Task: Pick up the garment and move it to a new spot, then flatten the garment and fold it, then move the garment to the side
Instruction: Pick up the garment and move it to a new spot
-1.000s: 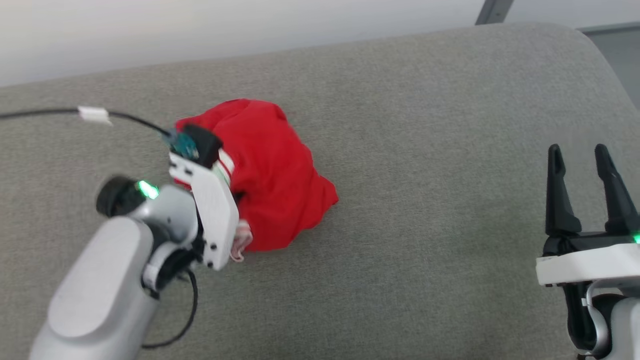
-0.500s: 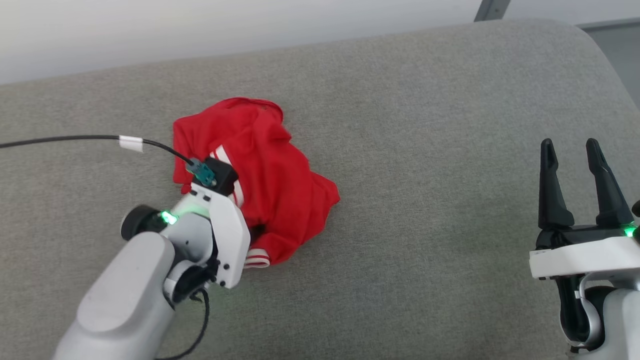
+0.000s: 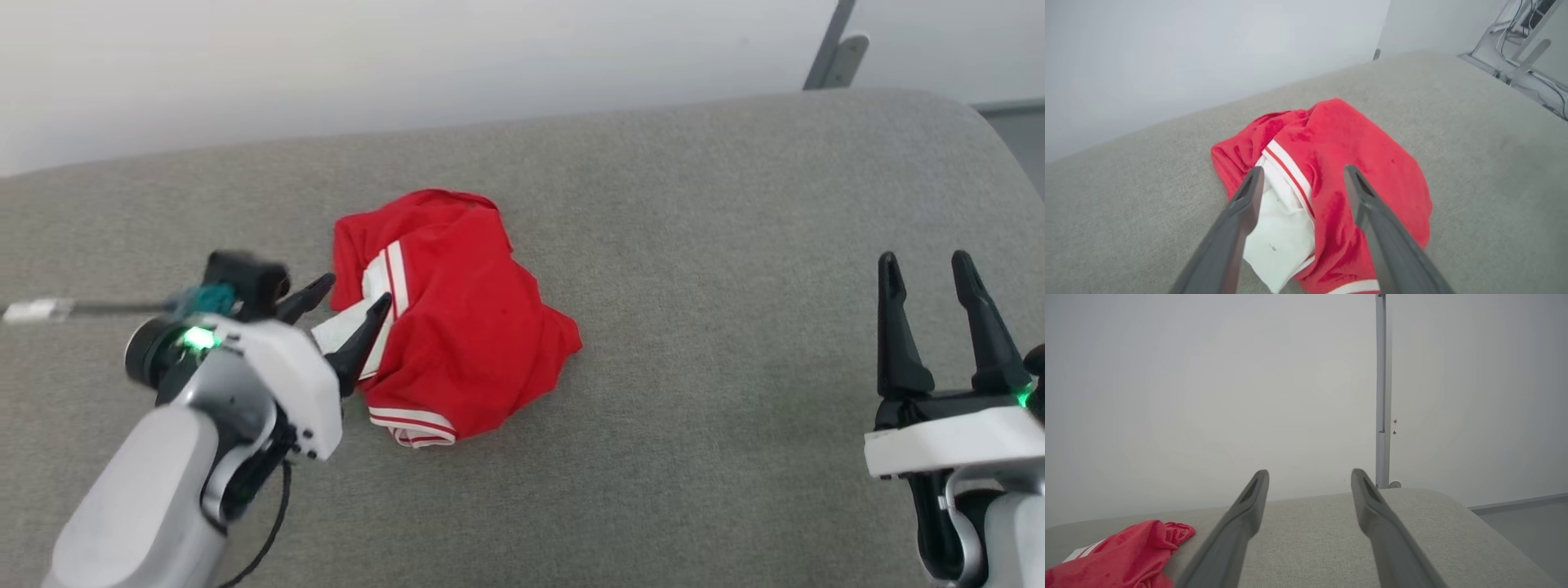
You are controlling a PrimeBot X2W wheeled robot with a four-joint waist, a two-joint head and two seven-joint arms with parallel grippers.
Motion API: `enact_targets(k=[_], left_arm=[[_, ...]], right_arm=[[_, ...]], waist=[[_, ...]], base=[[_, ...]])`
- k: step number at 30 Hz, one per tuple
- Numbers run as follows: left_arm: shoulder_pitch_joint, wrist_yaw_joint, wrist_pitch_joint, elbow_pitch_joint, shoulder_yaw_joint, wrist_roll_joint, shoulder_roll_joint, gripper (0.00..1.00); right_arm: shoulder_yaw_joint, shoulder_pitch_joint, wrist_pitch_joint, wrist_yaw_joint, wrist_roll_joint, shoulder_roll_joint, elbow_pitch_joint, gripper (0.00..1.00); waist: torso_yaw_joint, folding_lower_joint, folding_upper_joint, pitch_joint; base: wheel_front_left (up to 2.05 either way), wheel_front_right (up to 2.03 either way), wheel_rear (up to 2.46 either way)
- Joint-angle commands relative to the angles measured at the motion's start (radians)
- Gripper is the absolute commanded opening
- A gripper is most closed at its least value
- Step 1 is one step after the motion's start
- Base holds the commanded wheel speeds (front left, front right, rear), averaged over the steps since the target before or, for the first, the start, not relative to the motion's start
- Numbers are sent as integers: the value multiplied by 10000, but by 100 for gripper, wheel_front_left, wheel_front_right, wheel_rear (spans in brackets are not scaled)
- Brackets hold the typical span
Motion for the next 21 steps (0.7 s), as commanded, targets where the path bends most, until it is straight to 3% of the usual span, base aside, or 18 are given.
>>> enact_targets(k=[1,11,21], left_arm=[[399,10,-510,-146,156,63,61,100],[2325,692,-3655,-837,1233,193,302,100],[4175,996,-5262,-1158,1792,72,199,100]], right_arm=[[-36,153,-45,1,-59,25,-56,100],[-143,613,36,1,-24,89,-80,100],[-251,1071,29,1,-91,193,-104,100]], waist=[[183,0,-1,-205],[694,0,-1,-774],[1217,0,-1,-1161]], base=[[0,0,0],[0,0,0],[0,0,0]])
